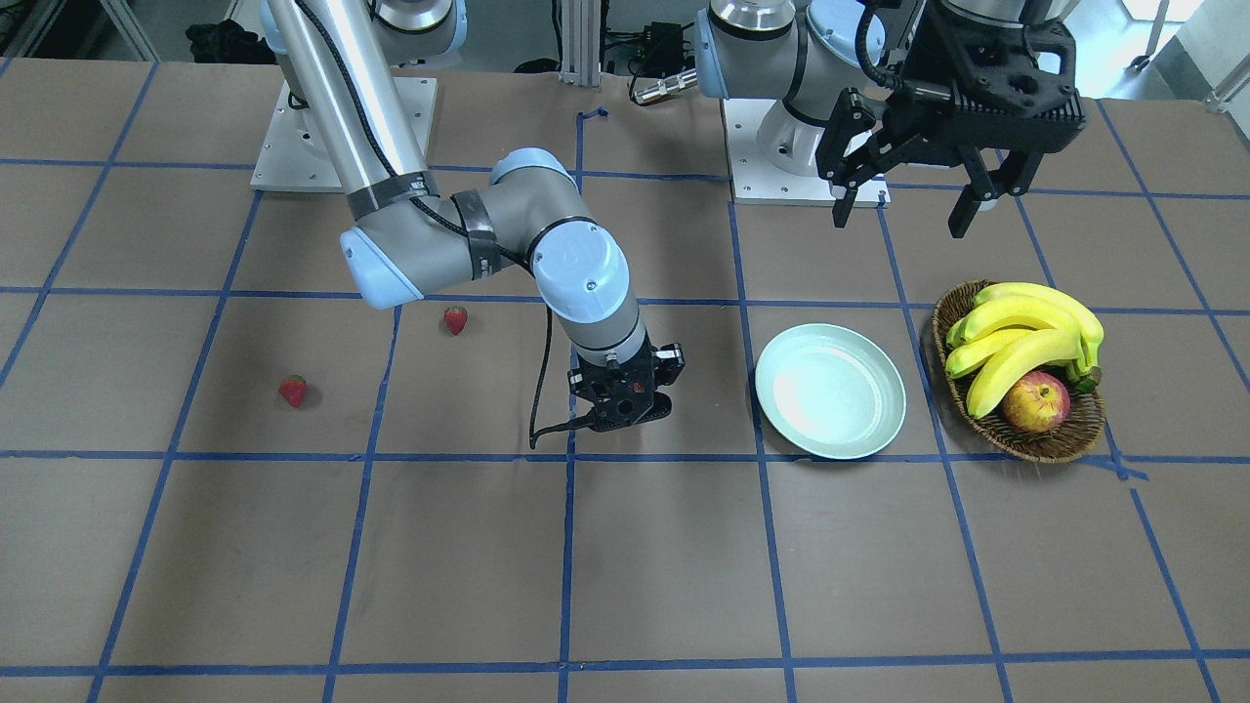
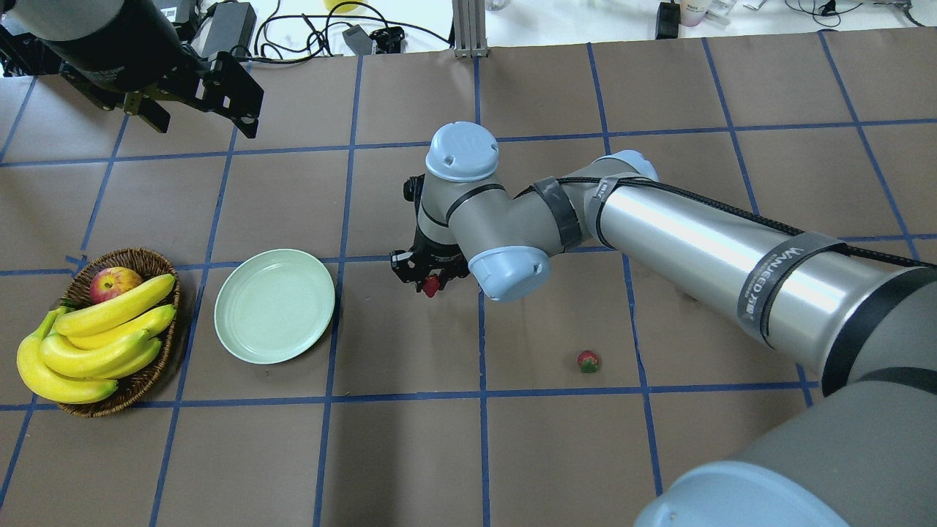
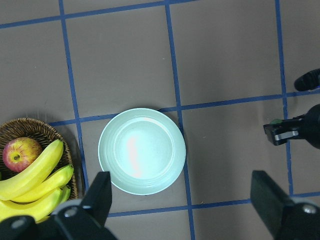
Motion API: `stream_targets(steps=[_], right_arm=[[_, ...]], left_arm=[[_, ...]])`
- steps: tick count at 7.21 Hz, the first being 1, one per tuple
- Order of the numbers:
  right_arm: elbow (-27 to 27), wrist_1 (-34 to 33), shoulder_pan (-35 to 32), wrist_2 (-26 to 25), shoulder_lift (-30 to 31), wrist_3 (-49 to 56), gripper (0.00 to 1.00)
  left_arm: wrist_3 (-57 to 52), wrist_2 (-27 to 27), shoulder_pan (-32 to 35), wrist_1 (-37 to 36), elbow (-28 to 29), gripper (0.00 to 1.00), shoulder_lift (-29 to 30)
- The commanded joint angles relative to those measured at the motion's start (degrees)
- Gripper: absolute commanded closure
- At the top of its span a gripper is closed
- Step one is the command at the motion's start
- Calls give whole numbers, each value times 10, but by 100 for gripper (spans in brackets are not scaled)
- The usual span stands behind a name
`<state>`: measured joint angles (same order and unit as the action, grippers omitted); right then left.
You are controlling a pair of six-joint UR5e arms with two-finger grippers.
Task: Collect all strawberries into plate
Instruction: 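Carry the strawberry toward the plate with the right gripper and release it beside the plate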
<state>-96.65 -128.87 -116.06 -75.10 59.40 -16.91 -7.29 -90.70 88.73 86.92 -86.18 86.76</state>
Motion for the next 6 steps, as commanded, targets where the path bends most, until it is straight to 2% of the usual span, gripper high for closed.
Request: stream_targets(steps=[1,2,4,5,6], right_arm=[[8,1,-8,1,-7,-7,0],[5,9,-7,-12,4,-2,0],[3,106,19,-119,68,23,0],[-19,136,62,-139,95,40,0],[-72,127,112,-151,144,90,0]], left_arm=[[0,1,-1,0,0,0,1],[0,0,1,0,-1,0,2],[0,0,0,0,-1,0,2],[0,1,0,0,0,0,2],[0,1,1,0,-1,0,2]])
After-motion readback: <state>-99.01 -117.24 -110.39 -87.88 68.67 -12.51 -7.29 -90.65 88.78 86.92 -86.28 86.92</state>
